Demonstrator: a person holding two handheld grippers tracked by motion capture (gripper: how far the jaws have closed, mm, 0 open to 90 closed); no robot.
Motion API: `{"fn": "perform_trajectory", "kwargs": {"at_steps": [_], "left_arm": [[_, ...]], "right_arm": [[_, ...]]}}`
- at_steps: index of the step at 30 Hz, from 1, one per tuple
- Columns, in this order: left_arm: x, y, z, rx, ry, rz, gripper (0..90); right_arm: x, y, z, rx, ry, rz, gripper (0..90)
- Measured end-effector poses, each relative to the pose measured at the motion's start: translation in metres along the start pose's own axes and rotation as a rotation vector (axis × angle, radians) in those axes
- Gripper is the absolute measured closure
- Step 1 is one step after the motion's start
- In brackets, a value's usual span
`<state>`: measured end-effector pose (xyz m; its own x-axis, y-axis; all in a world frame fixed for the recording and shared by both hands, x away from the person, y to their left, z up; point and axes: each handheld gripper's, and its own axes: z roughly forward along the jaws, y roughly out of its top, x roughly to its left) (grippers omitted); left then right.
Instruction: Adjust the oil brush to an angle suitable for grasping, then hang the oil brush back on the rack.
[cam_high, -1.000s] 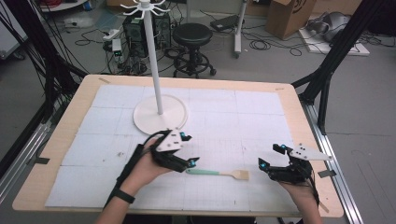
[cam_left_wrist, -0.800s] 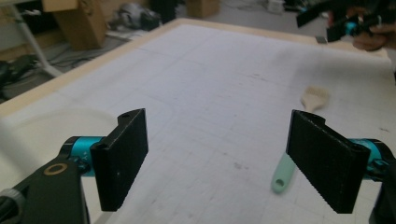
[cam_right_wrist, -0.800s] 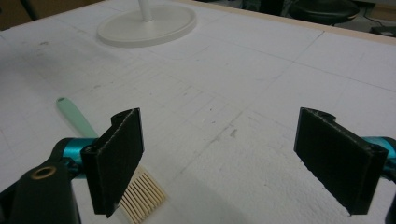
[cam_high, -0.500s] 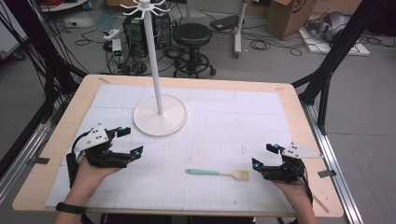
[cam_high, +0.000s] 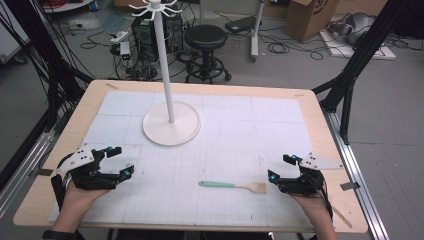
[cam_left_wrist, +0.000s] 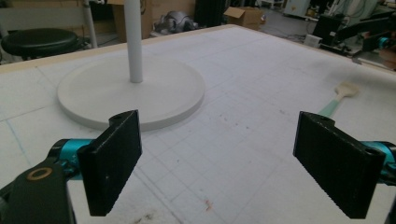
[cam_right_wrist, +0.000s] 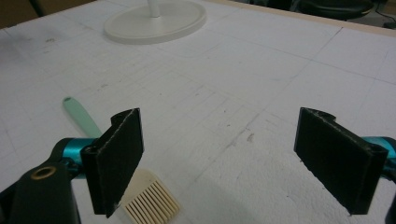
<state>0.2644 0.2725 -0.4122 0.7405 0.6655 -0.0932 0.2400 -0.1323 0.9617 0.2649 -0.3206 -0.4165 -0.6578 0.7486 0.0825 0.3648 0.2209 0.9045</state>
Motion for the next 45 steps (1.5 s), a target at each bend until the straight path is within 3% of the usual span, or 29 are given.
{"fn": "perform_trajectory", "kwargs": {"at_steps": [4, 7, 22, 29, 36, 43, 45], "left_arm": [[0.002, 0.001, -0.001, 0.001, 0.038, 0.015, 16.1], [-0.001, 0.002, -0.002, -0.011, 0.042, 0.04, 16.1], [0.003, 0.001, -0.008, -0.064, 0.023, -0.033, 15.9], [0.004, 0.003, -0.011, -0.051, 0.037, -0.008, 16.1], [0.004, 0.006, -0.014, -0.05, 0.037, -0.004, 16.0], [0.002, 0.005, -0.013, -0.031, 0.034, 0.003, 16.1], [0.001, 0.005, -0.013, -0.035, 0.031, 0.002, 16.1]], "right_arm": [[0.0, 0.0, 0.0, 0.0, -0.004, -0.004, 15.0], [-0.001, 0.0, 0.0, -0.003, -0.004, -0.004, 15.0], [-0.002, 0.002, -0.003, -0.017, 0.0, -0.004, 15.0], [-0.003, 0.006, -0.001, -0.004, 0.014, -0.011, 14.6], [0.001, 0.02, 0.006, 0.004, 0.059, -0.061, 14.2], [0.014, 0.038, 0.032, 0.079, 0.143, -0.15, 13.9], [0.016, 0.038, 0.035, 0.088, 0.148, -0.161, 13.9]]}}
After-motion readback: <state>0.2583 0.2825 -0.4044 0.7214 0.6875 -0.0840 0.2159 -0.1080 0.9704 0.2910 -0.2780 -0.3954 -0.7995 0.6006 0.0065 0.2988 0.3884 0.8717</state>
